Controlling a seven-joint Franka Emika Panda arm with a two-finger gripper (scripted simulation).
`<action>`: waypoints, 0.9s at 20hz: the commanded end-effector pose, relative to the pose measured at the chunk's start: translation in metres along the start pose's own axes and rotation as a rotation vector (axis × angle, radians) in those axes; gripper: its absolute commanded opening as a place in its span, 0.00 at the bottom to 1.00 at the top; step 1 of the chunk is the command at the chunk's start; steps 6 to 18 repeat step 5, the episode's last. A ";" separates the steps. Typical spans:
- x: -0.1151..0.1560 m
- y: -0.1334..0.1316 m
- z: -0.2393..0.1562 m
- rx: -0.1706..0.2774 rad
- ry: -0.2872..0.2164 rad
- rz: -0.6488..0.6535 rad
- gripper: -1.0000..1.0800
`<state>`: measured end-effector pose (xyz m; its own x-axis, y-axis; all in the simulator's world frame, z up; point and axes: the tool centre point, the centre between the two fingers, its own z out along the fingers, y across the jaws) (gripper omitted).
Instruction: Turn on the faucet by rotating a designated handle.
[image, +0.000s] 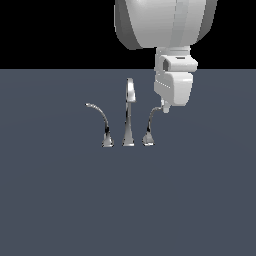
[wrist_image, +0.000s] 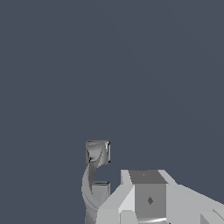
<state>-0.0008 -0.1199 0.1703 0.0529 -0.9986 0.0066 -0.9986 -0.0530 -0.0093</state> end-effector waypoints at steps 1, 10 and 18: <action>-0.022 0.006 0.000 -0.008 -0.006 -0.019 0.00; -0.034 0.012 0.000 -0.009 -0.007 -0.021 0.00; -0.034 0.012 0.000 -0.009 -0.007 -0.021 0.00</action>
